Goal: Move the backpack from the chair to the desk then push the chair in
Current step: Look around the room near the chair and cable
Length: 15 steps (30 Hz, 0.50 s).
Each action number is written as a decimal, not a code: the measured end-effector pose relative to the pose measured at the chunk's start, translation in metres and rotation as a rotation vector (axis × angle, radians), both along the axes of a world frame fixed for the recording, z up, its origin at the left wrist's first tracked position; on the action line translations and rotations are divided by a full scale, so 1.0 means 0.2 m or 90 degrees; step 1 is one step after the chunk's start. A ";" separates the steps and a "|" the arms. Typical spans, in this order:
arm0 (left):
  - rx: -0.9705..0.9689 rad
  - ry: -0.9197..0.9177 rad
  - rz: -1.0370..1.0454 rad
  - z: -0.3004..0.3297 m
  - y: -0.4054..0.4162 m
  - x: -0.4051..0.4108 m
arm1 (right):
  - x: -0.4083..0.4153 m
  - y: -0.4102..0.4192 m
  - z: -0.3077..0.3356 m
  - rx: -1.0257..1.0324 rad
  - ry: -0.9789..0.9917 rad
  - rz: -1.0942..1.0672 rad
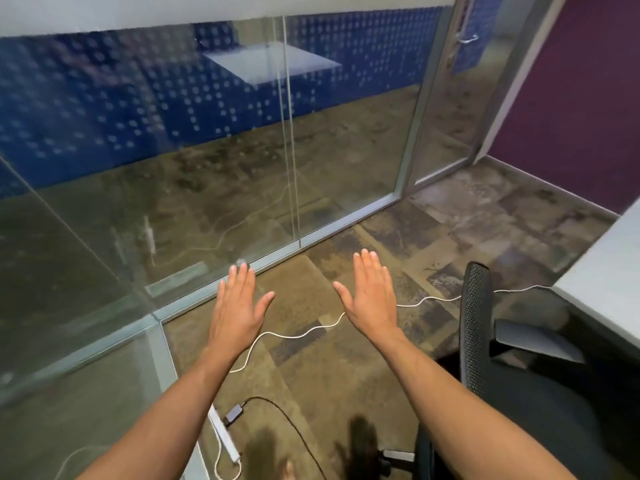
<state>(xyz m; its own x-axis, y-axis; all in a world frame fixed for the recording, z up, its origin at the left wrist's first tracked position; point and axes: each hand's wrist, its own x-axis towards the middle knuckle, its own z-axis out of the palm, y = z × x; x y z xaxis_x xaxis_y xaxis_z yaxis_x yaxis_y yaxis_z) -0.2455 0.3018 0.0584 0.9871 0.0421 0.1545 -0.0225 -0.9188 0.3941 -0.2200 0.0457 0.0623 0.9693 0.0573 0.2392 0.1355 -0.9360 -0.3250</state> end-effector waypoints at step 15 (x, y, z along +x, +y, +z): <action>0.011 -0.004 -0.323 -0.01 -0.44 0.59 | 0.04 -0.33 0.06 -0.015 0.013 -0.311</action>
<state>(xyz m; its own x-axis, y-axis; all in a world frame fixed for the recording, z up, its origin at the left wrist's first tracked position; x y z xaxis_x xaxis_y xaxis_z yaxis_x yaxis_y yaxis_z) -0.1269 0.2134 0.0558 0.8816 -0.4449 0.1577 -0.4702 -0.7980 0.3770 -0.2127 -0.0199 0.0753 0.8886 -0.4003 0.2239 -0.3276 -0.8956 -0.3009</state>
